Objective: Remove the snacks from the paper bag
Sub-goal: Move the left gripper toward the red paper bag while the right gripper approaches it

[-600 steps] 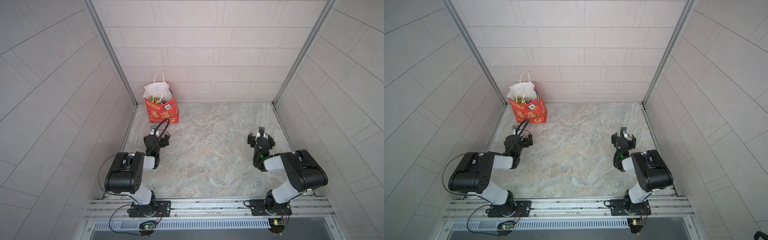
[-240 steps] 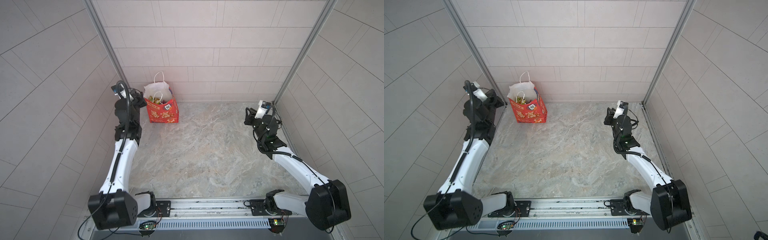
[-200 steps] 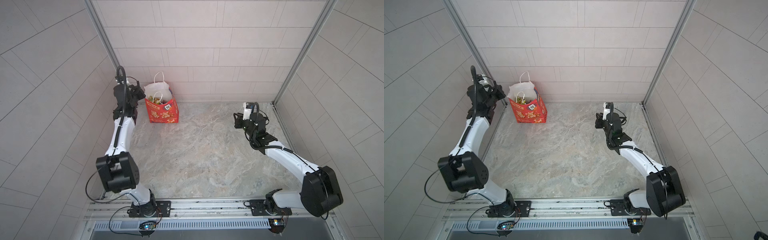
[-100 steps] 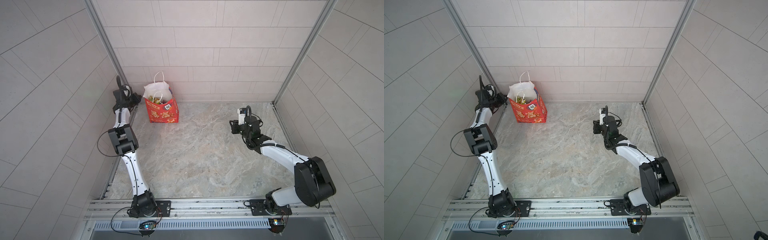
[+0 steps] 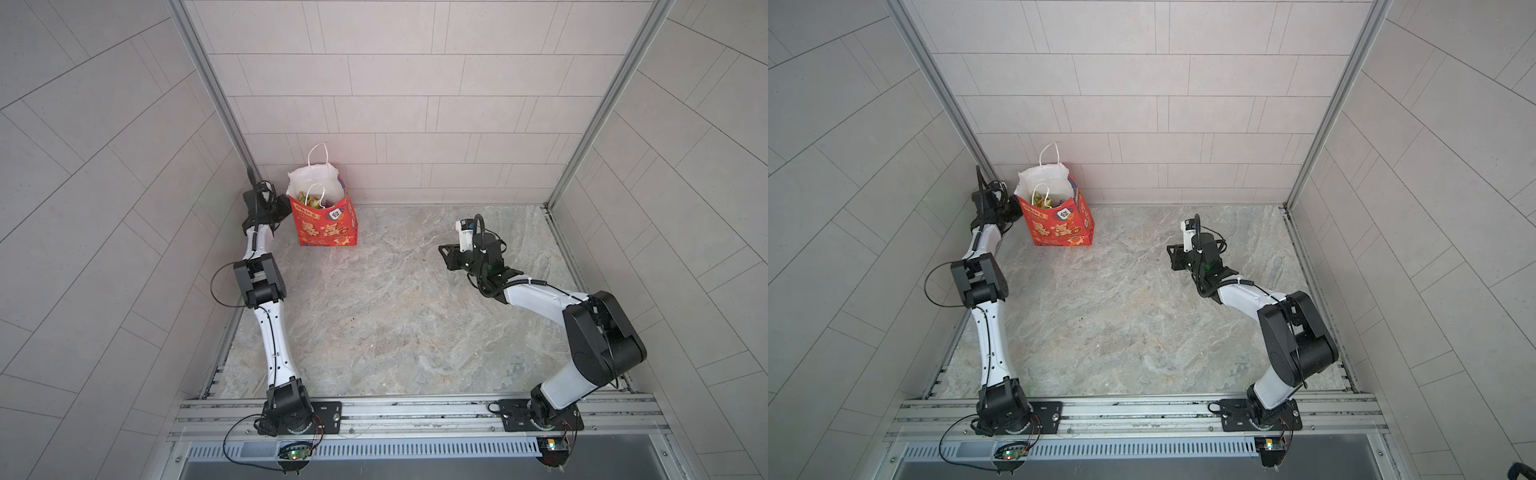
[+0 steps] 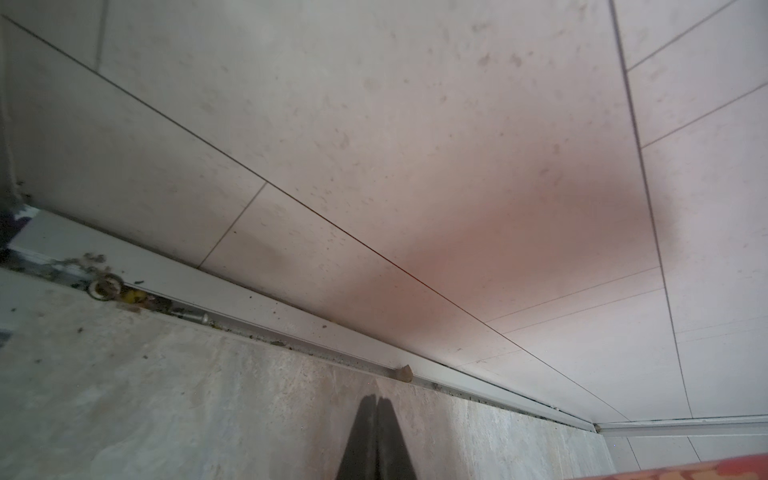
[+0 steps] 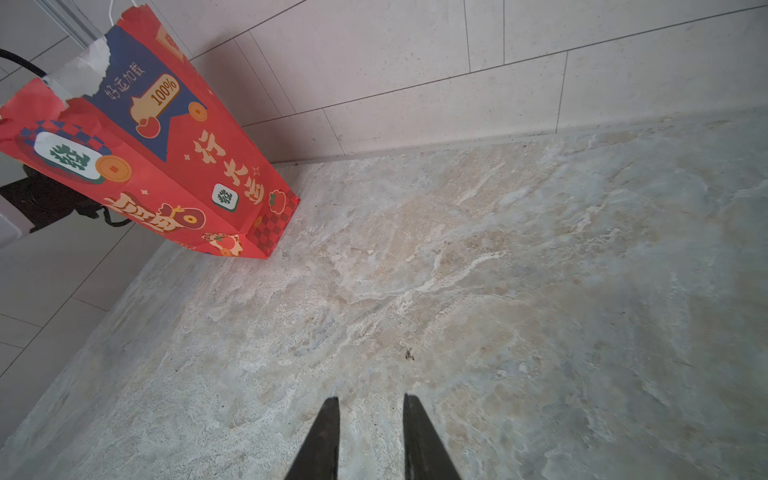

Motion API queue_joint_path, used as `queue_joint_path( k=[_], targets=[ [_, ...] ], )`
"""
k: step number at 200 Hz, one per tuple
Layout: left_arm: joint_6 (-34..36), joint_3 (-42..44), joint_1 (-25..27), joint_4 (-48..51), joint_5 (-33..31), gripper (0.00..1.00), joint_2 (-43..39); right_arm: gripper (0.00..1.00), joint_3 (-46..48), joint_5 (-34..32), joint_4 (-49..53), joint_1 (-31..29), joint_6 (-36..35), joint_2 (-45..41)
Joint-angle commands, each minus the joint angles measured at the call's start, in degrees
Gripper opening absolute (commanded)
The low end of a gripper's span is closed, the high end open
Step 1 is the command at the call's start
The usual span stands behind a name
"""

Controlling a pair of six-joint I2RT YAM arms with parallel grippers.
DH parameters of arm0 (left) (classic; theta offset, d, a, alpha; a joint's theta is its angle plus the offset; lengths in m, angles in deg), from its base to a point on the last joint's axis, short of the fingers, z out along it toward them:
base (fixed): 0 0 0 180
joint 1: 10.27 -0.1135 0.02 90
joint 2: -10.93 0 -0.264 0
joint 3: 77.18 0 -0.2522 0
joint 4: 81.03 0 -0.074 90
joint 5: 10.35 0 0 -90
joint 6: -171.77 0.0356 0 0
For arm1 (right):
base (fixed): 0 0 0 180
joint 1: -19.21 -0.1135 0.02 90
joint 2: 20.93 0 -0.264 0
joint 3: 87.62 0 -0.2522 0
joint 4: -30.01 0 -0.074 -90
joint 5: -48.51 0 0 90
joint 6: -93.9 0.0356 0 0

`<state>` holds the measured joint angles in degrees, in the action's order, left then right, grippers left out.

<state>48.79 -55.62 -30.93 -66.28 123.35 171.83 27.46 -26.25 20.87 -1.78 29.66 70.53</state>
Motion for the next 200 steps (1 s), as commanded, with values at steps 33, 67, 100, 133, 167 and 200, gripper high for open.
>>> queue_joint_path(
  k=[33,67,100,133,167,200],
  targets=[
    [-0.8,-2.5,3.1,-3.0,3.1,0.00,2.7,0.27,-1.0,0.7,-5.1,0.5,1.1,-0.2],
    [0.7,-1.1,4.6,-3.2,6.1,0.00,1.5,0.28,-1.3,0.9,-6.2,2.1,1.7,-0.1],
    [4.7,3.5,7.1,-2.3,9.0,0.00,-2.1,0.29,-2.2,0.8,-9.5,3.5,3.1,0.9],
    [7.2,12.3,9.6,-3.4,10.8,0.00,-7.6,0.47,-4.0,-3.8,-8.0,4.1,3.8,0.7],
    [7.3,27.2,12.5,-10.9,8.8,0.00,-16.4,0.99,-7.3,-7.1,2.0,3.8,-2.6,-0.7],
    [6.0,41.6,16.4,-19.5,5.3,0.00,-24.0,0.99,0.8,-20.4,-5.0,6.0,11.1,-4.7]
  ],
)
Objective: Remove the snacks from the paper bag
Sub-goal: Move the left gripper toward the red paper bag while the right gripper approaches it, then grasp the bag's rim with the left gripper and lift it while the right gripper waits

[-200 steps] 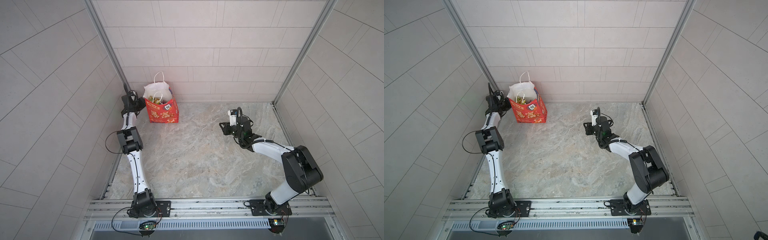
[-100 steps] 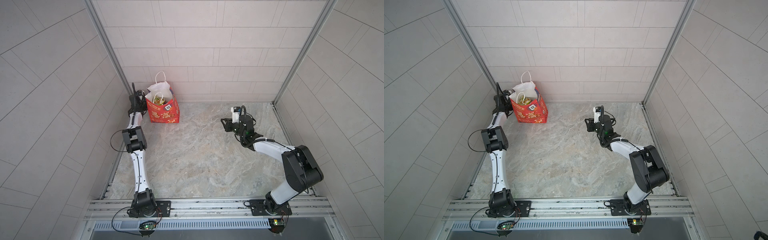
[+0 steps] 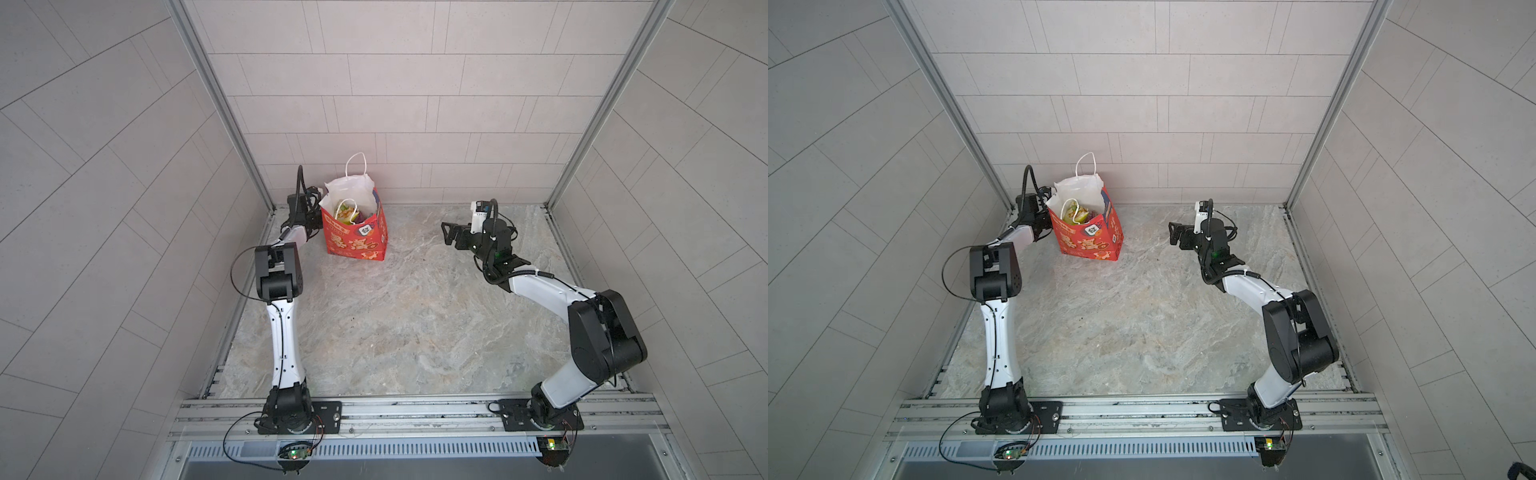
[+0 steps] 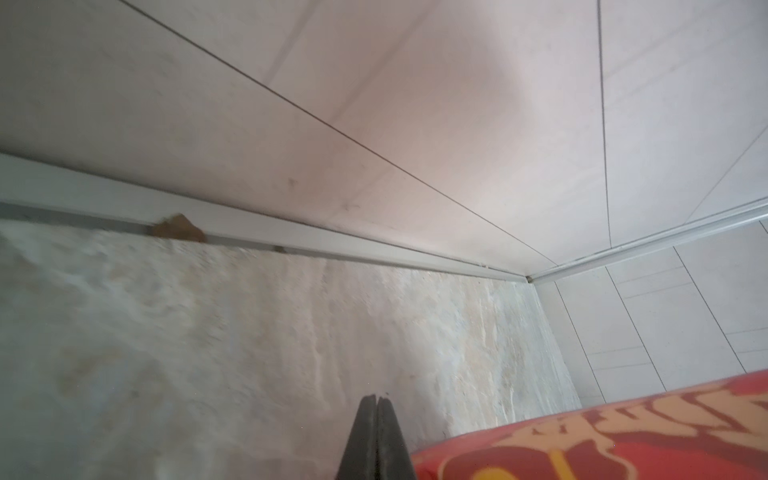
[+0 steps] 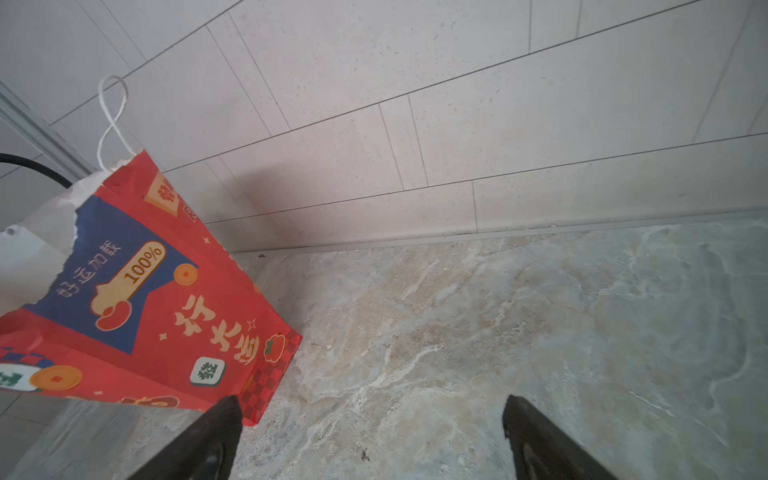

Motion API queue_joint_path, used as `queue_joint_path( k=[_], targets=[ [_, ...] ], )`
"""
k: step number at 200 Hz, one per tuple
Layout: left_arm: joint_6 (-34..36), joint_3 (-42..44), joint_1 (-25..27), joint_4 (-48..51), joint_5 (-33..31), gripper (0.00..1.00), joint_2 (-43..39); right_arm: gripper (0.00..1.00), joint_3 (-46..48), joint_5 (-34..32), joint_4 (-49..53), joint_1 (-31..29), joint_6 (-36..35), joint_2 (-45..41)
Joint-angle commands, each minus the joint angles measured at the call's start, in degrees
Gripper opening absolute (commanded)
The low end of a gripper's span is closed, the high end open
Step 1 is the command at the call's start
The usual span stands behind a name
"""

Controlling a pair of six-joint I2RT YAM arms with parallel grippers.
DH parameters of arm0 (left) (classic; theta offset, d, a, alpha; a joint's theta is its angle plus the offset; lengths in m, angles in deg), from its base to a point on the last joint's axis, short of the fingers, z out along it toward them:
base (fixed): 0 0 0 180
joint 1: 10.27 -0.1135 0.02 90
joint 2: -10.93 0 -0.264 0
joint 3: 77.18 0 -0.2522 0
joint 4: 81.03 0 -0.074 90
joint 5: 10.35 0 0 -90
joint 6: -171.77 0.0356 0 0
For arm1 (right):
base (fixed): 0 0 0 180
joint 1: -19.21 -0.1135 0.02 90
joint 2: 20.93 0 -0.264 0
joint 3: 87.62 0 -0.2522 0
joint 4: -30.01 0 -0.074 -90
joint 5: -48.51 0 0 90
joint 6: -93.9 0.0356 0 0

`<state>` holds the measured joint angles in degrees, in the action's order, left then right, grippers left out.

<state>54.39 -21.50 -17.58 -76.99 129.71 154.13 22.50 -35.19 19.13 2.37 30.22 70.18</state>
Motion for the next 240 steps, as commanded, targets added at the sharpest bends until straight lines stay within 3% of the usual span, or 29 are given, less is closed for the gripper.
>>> queue_joint_path(
  k=[1,10,25,30,38,51,63,73,79,85,101,116,130,141,151,157,191,240],
  targets=[
    [0.3,7.9,3.1,-9.0,-1.2,0.00,-6.5,0.99,6.3,-11.7,-3.8,2.1,11.5,-4.5],
    [-0.7,11.6,4.3,-11.9,-2.5,0.00,-8.2,0.99,11.2,-7.0,-10.6,5.5,20.6,-5.1],
    [-3.0,17.3,6.1,-16.8,-3.1,0.00,-10.6,0.99,15.3,7.5,-27.4,11.3,24.9,-2.7],
    [-3.9,19.0,6.7,-18.3,-3.4,0.00,-11.3,0.99,14.4,10.4,-26.4,12.2,24.9,-2.4],
    [-4.9,21.9,7.5,-20.8,-3.5,0.00,-12.8,0.98,11.2,12.6,-16.6,12.7,21.9,-3.4],
    [-5.0,26.2,8.9,-22.2,-5.2,0.00,-15.2,0.96,5.7,10.7,1.3,11.6,13.0,-5.8],
    [-5.2,29.6,10.2,-23.3,-6.8,0.00,-17.4,0.94,4.6,7.2,8.1,10.7,11.0,-7.5],
    [-4.5,31.8,11.1,-21.9,-9.0,0.00,-19.4,0.92,6.6,5.1,7.1,10.6,10.8,-8.8],
    [-3.7,33.5,11.6,-21.4,-10.5,0.00,-20.7,0.99,8.0,3.3,5.9,10.6,11.6,-9.5],
    [-3.0,35.2,12.1,-20.8,-12.0,0.00,-21.9,0.99,9.3,2.0,5.0,10.5,12.3,-10.2],
    [-3.0,40.7,12.9,-21.7,-15.6,0.00,-25.3,0.99,10.1,3.4,4.4,10.4,9.7,-10.5],
    [-3.5,45.8,13.7,-22.8,-18.5,0.00,-28.7,0.99,9.0,2.6,9.8,10.4,11.2,-10.7],
    [-3.6,49.4,14.9,-24.0,-20.1,0.00,-31.5,0.99,10.8,4.9,8.8,11.2,13.9,-11.5],
    [-3.7,51.1,16.0,-25.0,-21.3,0.00,-33.3,0.99,14.9,5.3,3.6,12.8,21.3,-11.9],
    [-3.8,51.9,17.0,-25.3,-21.6,0.00,-34.6,0.99,18.9,10.3,-8.8,14.2,22.7,-11.0],
    [-4.5,52.2,17.4,-25.5,-21.5,0.00,-35.3,0.94,19.1,12.1,-11.4,14.7,23.4,-10.4],
    [-4.9,53.2,19.8,-27.5,-20.6,0.00,-36.1,0.86,7.3,12.9,14.4,13.4,13.0,-10.2],
    [-4.8,54.1,23.0,-28.2,-20.1,0.00,-38.1,0.75,11.1,11.6,12.8,11.2,10.1,-13.2]
  ],
)
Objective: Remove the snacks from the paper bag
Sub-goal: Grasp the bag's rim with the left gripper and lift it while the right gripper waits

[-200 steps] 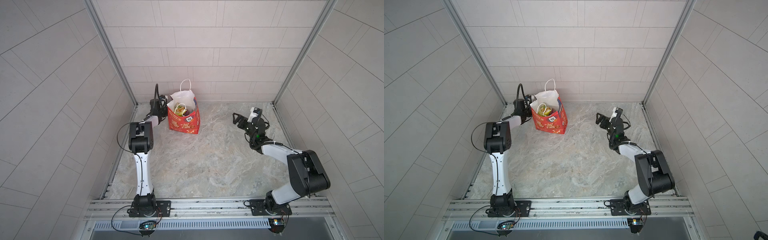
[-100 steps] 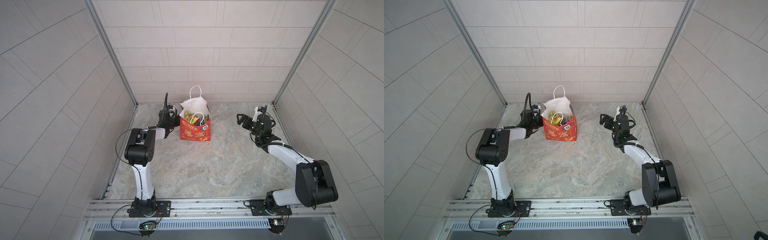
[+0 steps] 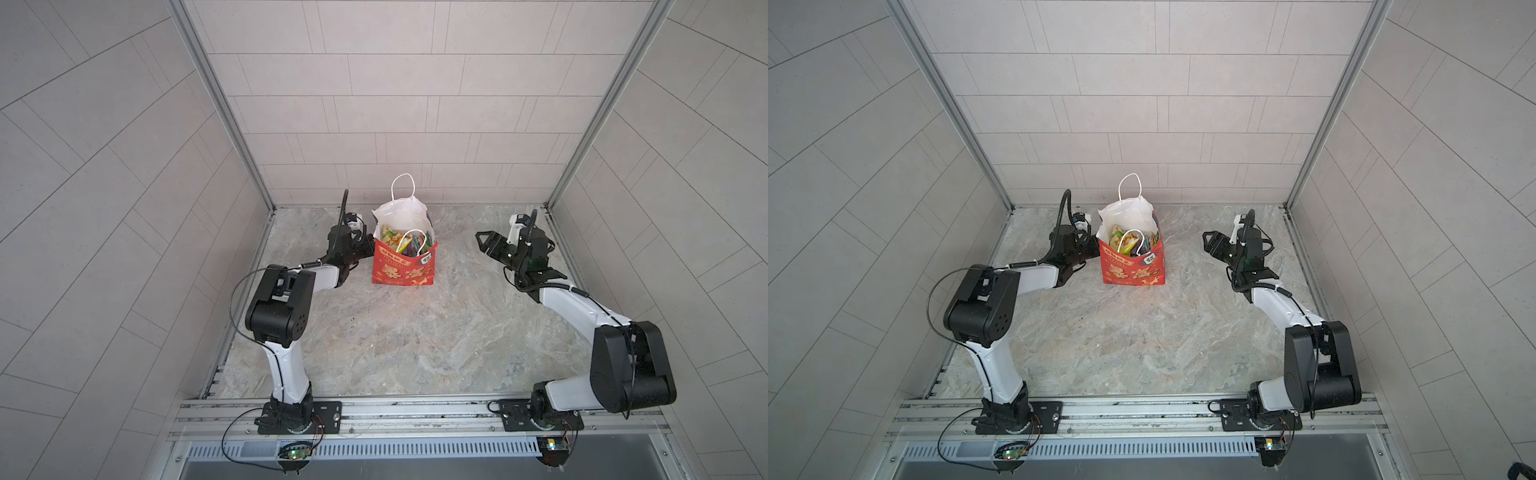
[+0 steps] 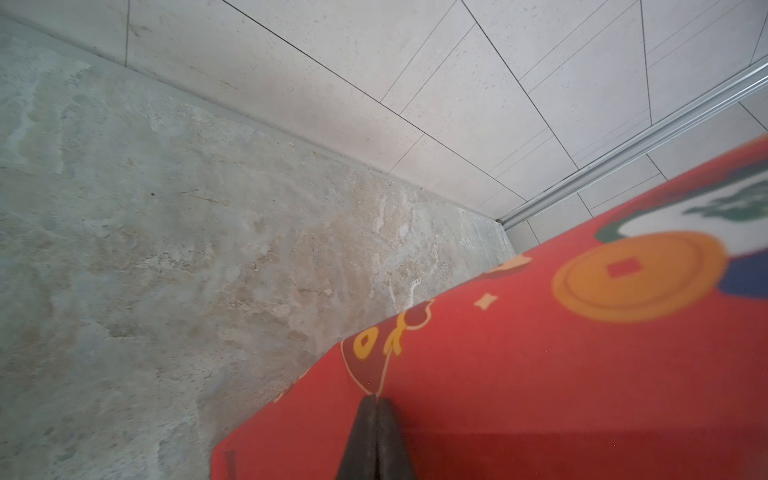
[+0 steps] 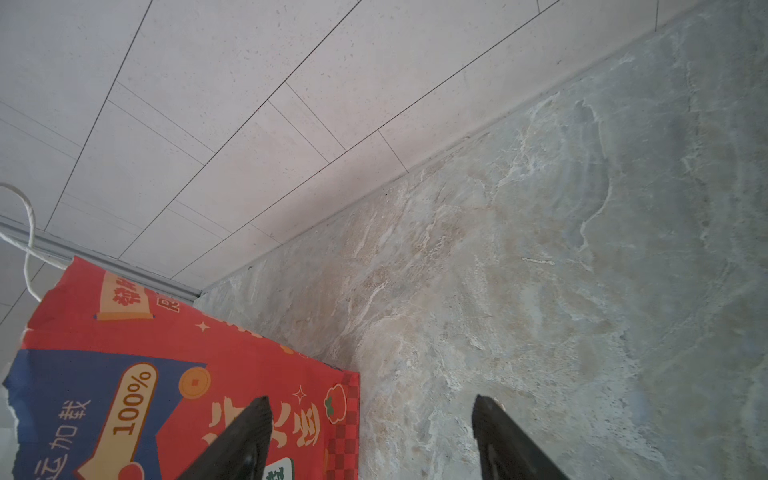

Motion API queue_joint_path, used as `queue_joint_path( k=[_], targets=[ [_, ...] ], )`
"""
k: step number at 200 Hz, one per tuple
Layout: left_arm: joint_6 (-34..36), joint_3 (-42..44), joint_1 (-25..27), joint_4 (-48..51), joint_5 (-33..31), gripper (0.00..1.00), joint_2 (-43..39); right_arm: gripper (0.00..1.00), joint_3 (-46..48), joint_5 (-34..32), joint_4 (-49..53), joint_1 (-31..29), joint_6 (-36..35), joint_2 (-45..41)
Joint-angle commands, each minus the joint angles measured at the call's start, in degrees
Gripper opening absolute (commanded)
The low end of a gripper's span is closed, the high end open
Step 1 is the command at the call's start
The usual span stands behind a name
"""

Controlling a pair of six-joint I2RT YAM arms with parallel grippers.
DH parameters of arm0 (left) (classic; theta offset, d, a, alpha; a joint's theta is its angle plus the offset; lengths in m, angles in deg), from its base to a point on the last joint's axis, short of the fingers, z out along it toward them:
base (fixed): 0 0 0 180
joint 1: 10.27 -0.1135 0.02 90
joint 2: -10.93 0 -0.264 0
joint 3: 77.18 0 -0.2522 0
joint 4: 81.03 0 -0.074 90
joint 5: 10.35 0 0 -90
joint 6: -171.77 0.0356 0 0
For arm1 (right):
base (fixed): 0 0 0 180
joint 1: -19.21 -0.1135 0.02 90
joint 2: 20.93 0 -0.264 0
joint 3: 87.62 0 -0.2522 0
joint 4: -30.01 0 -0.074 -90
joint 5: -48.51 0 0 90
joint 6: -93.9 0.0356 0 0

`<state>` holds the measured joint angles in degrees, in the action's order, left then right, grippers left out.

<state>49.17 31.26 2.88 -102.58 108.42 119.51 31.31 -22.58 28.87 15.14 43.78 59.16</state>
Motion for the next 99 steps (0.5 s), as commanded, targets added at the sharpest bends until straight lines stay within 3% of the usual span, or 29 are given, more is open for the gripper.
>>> queue_joint_path(
  k=[1,34,54,74,86,95,99],
  targets=[
    [0.5,1.4,2.7,-2.6,1.1,0.00,-3.7,0.75,2.3,-1.2,3.2,-1.7,-3.6,-2.3],
    [1.9,6.1,2.5,-1.1,-5.8,0.00,-12.4,0.72,4.2,-2.9,5.5,-1.9,-4.6,-5.9],
    [6.2,3.2,1.8,11.2,-13.9,0.00,-19.8,0.73,6.8,-3.1,3.2,-2.0,-5.4,-7.9],
    [11.4,-2.0,1.6,21.0,-20.1,0.06,-25.9,0.73,8.8,-3.9,1.6,-2.0,-5.9,-9.0],
    [13.9,-5.5,1.5,25.3,-23.6,0.15,-28.4,0.73,8.8,-3.5,1.8,-2.0,-6.3,-9.1],
    [16.8,-9.5,1.6,30.5,-23.4,0.42,-28.8,0.73,8.6,-3.6,2.2,-2.0,-6.6,-9.2],
    [18.5,-12.0,1.5,33.4,-22.4,0.48,-28.5,0.73,8.6,-3.7,2.4,-2.0,-6.7,-9.2]
  ],
)
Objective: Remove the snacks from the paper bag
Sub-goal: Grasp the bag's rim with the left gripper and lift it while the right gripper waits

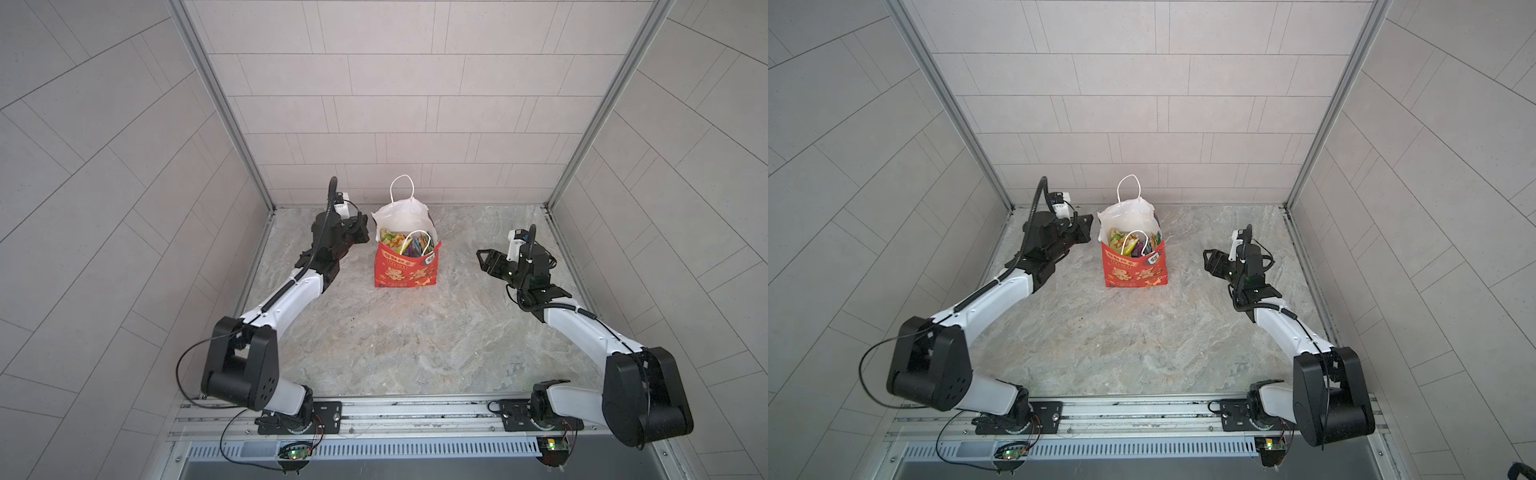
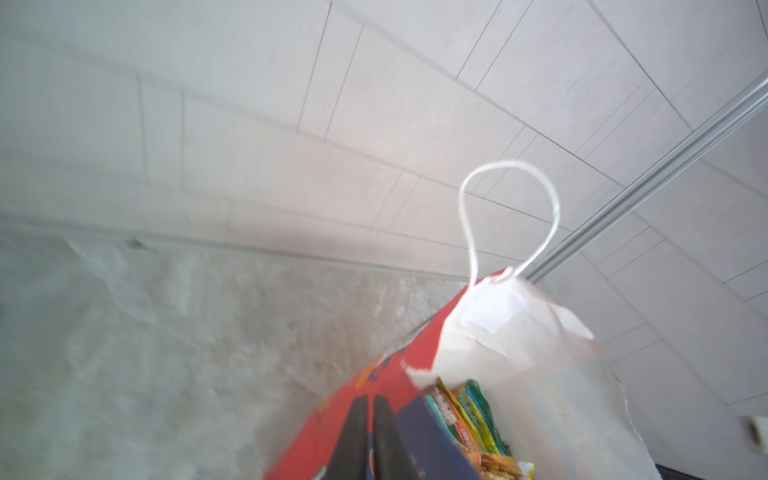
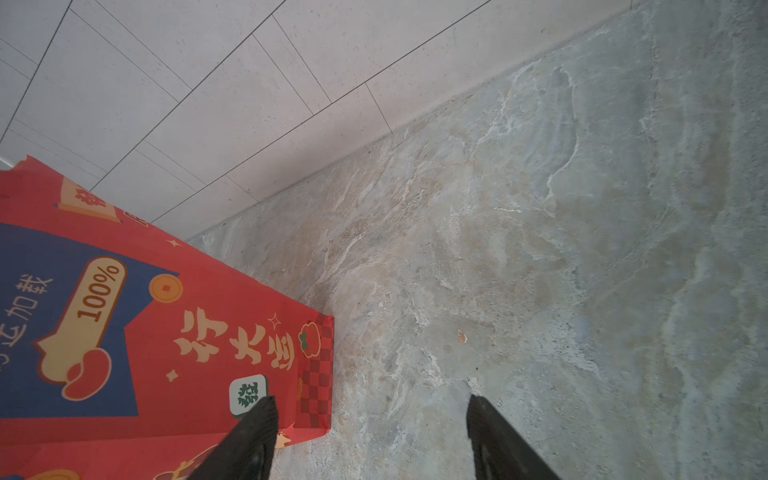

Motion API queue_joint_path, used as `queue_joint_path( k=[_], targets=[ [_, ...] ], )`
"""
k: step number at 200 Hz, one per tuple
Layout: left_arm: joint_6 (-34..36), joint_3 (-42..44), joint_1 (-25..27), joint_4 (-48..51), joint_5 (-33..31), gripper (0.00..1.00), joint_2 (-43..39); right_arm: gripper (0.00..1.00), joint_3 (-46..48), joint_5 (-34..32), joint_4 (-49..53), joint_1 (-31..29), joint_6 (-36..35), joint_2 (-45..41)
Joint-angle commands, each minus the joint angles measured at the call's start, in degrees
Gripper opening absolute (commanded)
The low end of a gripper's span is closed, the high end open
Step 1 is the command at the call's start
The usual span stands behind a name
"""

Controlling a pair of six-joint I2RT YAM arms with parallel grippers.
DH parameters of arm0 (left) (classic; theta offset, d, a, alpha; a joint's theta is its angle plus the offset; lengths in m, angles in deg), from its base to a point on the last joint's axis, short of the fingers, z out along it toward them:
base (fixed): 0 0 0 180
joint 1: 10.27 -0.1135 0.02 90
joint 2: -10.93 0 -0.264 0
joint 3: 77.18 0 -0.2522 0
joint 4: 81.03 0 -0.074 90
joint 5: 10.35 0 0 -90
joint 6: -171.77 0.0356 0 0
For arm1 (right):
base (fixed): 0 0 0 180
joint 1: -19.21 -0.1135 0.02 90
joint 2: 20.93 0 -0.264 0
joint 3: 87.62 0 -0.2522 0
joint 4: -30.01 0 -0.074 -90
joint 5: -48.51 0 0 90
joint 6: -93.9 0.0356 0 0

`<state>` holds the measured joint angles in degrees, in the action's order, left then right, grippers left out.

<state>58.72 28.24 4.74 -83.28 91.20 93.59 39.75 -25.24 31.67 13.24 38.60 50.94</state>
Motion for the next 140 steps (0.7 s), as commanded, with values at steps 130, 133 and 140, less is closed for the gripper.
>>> queue_joint_path(
  k=[130,133,140],
  targets=[
    [36.2,-58.1,3.2,66.7,3.8,0.88,25.8,0.73,0.9,-3.3,-1.9,-2.2,-4.5,-0.5],
    [36.3,-58.6,3.2,66.9,3.6,0.88,26.3,0.73,0.9,-3.4,-2.0,-2.2,-4.6,-0.4],
    [36.7,-59.9,3.2,67.7,3.6,0.87,27.6,0.73,0.9,-3.4,-2.0,-2.2,-4.5,-0.4]
  ],
)
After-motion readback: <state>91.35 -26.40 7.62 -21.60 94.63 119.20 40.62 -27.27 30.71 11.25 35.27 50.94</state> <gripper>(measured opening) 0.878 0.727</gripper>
